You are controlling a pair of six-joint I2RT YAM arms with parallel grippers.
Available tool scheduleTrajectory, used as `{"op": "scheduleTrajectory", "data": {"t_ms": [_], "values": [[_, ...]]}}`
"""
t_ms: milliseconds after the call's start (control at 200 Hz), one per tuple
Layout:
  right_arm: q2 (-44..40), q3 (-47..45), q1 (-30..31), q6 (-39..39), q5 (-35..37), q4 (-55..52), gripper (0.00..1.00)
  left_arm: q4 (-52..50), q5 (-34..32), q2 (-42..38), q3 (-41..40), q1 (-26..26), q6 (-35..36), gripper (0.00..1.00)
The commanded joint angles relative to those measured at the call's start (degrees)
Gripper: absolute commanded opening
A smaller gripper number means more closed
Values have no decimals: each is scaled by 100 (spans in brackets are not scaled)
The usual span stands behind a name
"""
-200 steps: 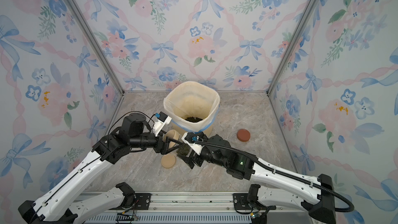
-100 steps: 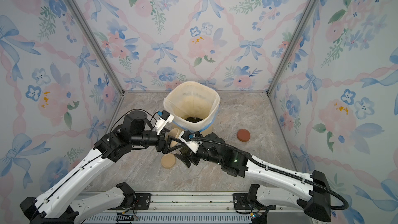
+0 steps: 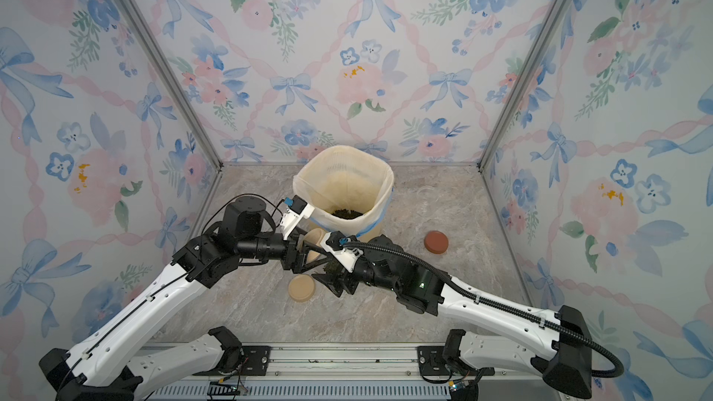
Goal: Empty moldy tea leaves from jars
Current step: Pick up the jar from the center of the board, then open the lid of the jar.
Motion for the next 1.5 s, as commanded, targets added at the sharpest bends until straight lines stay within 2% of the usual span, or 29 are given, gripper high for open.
{"op": "scheduleTrajectory", "data": {"t_ms": [0,155,255,355,385,1040,1495], "values": [[-40,77,-87,0,-36,-56,79,377,305,-7,242,-31,107,57],[-154,11,-83,-22,8,96,71,378,318,-5,221,-37,122,65],[-228,-12,-92,-17,27,152,68,387,220,-66,213,-31,149,83],[-321,-47,-100,-18,35,189,67,387,140,-143,204,-36,185,92],[-348,-47,-108,-26,29,182,67,387,138,-157,200,-34,202,98],[-525,-28,-289,45,-268,-163,66,430,44,-215,178,-33,363,98],[-489,-10,-294,76,-181,-125,66,471,42,-217,73,-34,282,82]]}}
